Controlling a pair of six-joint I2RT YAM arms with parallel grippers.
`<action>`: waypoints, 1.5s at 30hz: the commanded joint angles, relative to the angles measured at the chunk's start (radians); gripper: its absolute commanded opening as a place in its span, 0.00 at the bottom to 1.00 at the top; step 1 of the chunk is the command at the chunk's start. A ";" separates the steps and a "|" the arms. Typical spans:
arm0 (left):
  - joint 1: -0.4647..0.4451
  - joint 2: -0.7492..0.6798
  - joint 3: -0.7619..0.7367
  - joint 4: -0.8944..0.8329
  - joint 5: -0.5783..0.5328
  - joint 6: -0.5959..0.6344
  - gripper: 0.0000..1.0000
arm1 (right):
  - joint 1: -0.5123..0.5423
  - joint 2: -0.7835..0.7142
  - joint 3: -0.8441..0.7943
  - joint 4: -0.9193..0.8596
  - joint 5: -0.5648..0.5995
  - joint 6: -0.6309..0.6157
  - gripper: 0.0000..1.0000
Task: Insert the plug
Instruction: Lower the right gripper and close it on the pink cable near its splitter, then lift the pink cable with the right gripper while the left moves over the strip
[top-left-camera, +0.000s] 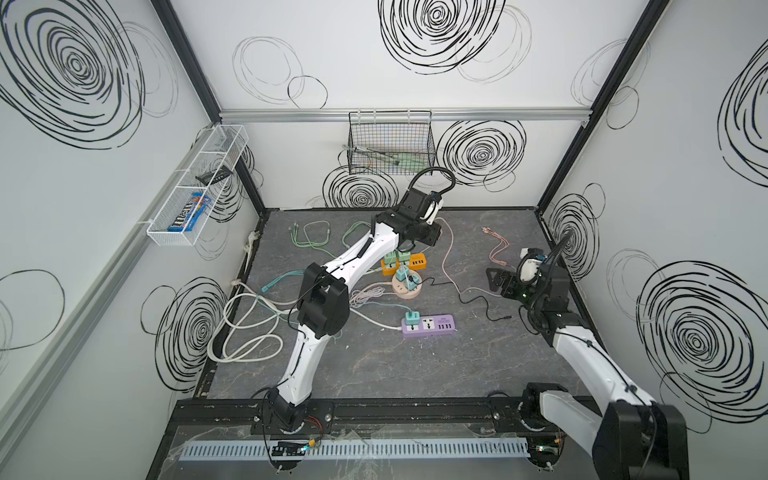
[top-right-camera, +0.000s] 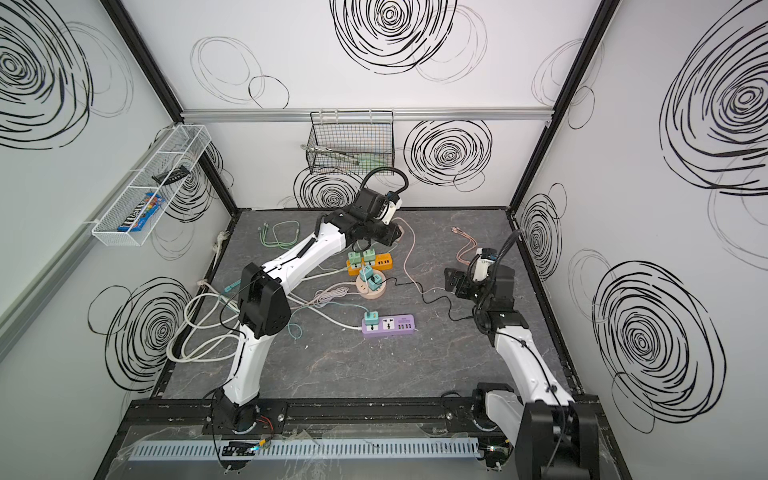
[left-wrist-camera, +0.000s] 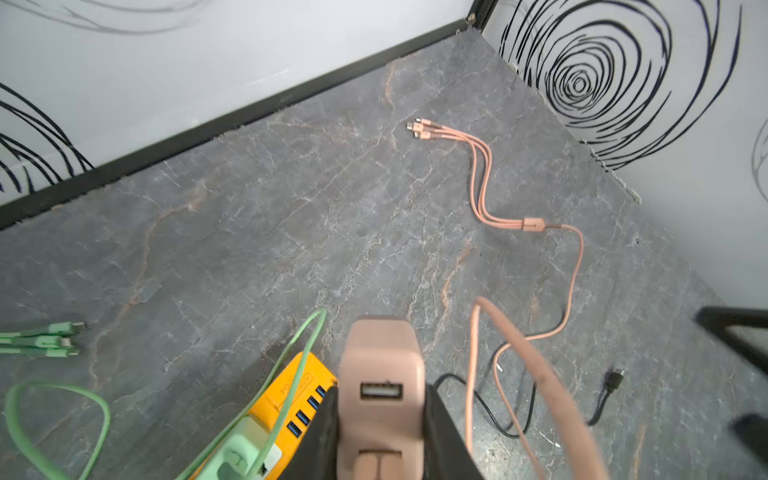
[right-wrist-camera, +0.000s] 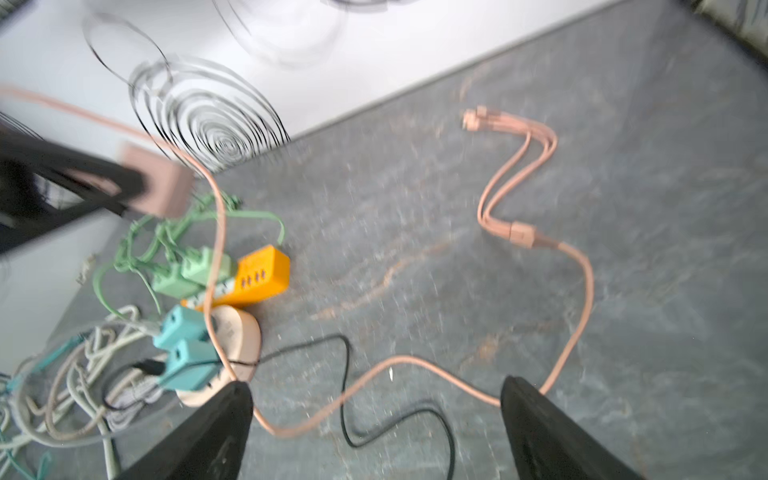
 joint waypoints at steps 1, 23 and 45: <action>-0.006 -0.055 -0.060 0.052 0.024 -0.011 0.00 | -0.045 -0.023 -0.017 0.002 0.164 0.121 0.97; -0.029 -0.124 -0.149 0.031 0.012 0.046 0.00 | -0.123 0.831 0.425 -0.009 0.214 -0.036 0.66; -0.030 -0.242 -0.296 0.021 -0.022 0.113 0.00 | -0.171 0.676 0.419 0.039 -0.012 -0.063 0.00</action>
